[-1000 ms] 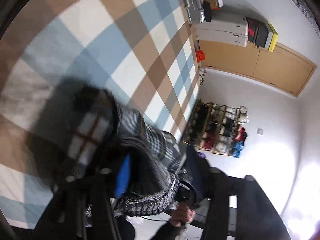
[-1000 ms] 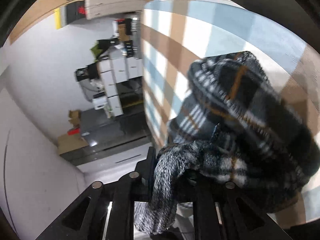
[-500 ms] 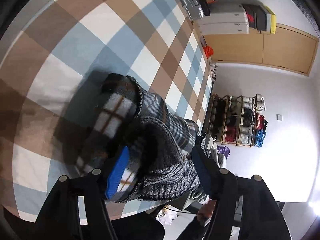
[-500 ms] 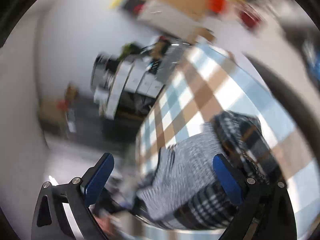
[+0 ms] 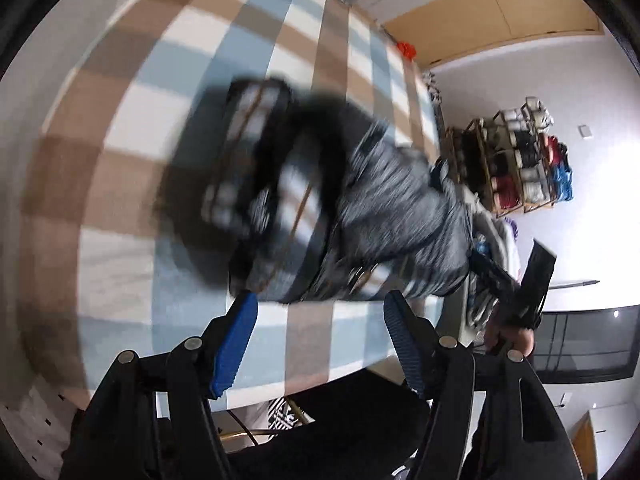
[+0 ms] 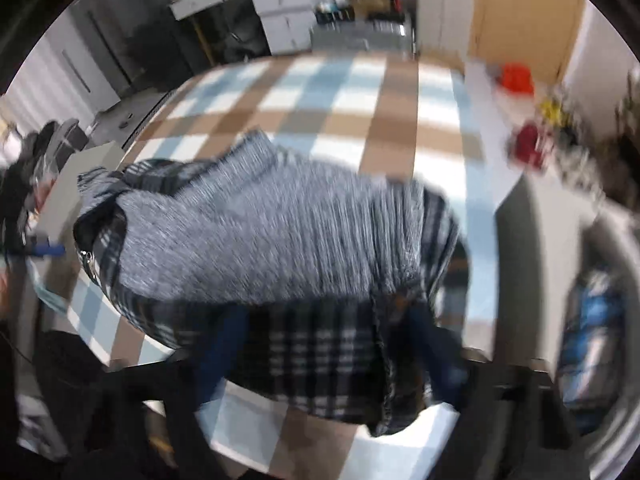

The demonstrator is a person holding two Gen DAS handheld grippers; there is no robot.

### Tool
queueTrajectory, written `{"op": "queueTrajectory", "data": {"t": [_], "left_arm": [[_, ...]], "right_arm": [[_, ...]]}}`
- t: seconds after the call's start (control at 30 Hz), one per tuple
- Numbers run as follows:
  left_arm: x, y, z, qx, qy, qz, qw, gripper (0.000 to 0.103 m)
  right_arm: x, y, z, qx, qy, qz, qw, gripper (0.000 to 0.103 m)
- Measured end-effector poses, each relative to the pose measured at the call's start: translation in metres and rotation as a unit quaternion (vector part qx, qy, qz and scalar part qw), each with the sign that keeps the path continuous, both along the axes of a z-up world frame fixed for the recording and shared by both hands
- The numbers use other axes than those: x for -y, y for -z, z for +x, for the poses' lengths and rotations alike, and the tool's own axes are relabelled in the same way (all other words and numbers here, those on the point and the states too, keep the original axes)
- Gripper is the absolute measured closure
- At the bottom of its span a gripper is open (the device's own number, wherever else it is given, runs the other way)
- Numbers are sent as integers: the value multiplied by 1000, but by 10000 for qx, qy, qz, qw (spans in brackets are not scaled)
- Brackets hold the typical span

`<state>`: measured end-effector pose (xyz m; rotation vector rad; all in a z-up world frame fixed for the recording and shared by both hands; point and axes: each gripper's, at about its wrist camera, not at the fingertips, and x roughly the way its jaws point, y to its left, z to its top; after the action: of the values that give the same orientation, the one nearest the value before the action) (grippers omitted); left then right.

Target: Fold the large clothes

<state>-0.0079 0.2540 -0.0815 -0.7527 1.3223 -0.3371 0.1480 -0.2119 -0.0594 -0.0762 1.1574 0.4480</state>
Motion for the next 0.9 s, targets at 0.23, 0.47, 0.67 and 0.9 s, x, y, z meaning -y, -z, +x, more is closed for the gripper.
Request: {"op": "queueTrajectory", "data": {"t": [0.23,0.47,0.67,0.9], "left_arm": [[17,51,11,-189,-199,-48,9996,43],[17,41,28,386,-93,144,9991,81],[16,39,19,487,-45,225,9986,82],[22,37,16,673,-94,310,9972,81]], "right_arm": [[16,6,-12,70,474,339,9983,101],[42,-16,-26,785,908,357,9921,103],[48,-39,-39,1119,693,731,9886,102],[-19,-68,-40,878,-570,784,9914,101]]}}
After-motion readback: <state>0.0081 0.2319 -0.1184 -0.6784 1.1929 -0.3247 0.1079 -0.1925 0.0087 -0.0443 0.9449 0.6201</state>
